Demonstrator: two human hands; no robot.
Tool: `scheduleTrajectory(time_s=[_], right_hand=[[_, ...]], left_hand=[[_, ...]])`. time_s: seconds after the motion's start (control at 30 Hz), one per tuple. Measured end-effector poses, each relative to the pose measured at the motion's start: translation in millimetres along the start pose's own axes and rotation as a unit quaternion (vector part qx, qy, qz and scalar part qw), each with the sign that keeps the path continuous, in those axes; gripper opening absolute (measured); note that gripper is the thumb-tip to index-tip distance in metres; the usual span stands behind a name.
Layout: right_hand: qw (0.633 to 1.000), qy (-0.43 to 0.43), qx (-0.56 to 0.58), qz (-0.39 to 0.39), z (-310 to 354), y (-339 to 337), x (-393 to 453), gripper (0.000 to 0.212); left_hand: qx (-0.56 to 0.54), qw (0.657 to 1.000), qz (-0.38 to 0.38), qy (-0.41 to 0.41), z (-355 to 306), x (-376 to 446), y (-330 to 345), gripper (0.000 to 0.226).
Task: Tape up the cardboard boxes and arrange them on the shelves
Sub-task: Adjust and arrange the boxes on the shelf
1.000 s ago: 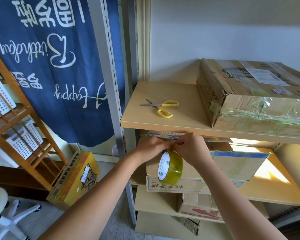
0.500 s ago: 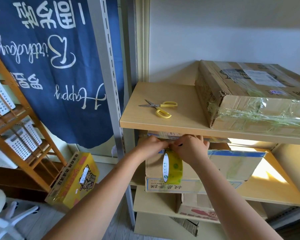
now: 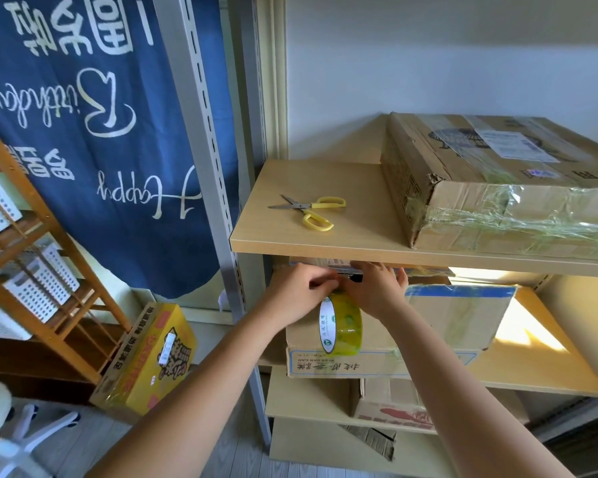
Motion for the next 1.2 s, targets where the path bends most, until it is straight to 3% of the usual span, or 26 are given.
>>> scheduleTrajectory(time_s=[0.1, 0.23, 0.3, 0.47, 0.57, 0.67, 0.77, 0.87, 1.07, 1.2], right_hand=[[0.993, -0.017, 0.082, -0.084, -4.2, -5.7, -5.1, 0.037], [0.909, -0.046, 0.248, -0.331, -12.3, -20.0, -70.7, 0.025], [0.893, -0.025, 0.279, -0.352, -11.8, -5.5, -100.4, 0.028], [0.919, -0.012, 0.26, -0.295, -7.4, 21.0, -103.1, 0.047], [0.907, -0.071, 0.392, -0.135, 11.9, 43.7, -88.9, 0.04], [0.895, -0.105, 0.427, -0.077, 17.1, 55.3, -86.2, 0.049], [0.892, 0.017, 0.452, -0.01, -5.5, 100.2, -105.5, 0.057], [0.86, 0.117, 0.495, 0.045, -21.4, 142.0, -130.6, 0.055], [0.834, 0.159, 0.522, 0.088, -13.7, 165.9, -114.8, 0.061], [0.807, 0.217, 0.542, 0.089, -21.6, 172.5, -112.0, 0.054]], left_hand=[[-0.039, 0.996, 0.072, -0.037, 4.5, 5.5, 2.2, 0.025], [0.01, 0.992, 0.111, -0.058, 2.6, 13.6, 2.9, 0.022], [0.022, 0.989, 0.132, -0.063, 1.7, 16.5, 4.0, 0.022], [0.074, 0.992, 0.083, -0.052, 2.7, 27.5, 7.1, 0.021], [0.08, 0.992, 0.081, -0.049, 2.5, 29.0, 7.0, 0.021], [0.076, 0.993, 0.078, -0.051, 4.5, 32.0, 7.5, 0.022], [0.077, 0.993, 0.054, -0.077, 10.4, 41.0, 8.8, 0.025], [0.086, 0.991, 0.044, -0.094, 15.9, 51.0, 11.3, 0.028], [0.121, 0.991, 0.027, -0.056, 10.7, 54.8, 18.3, 0.027], [0.095, 0.989, 0.096, -0.063, 10.1, 53.2, 27.9, 0.026]])
Point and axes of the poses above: each hand's wrist, its own x-axis towards the middle knuckle, its own y-axis out of the palm, z = x × y, the point moved 8 cm from there along x, towards the middle knuckle, and after that the axes turned 11 degrees about -y, right-handed, at the moved point
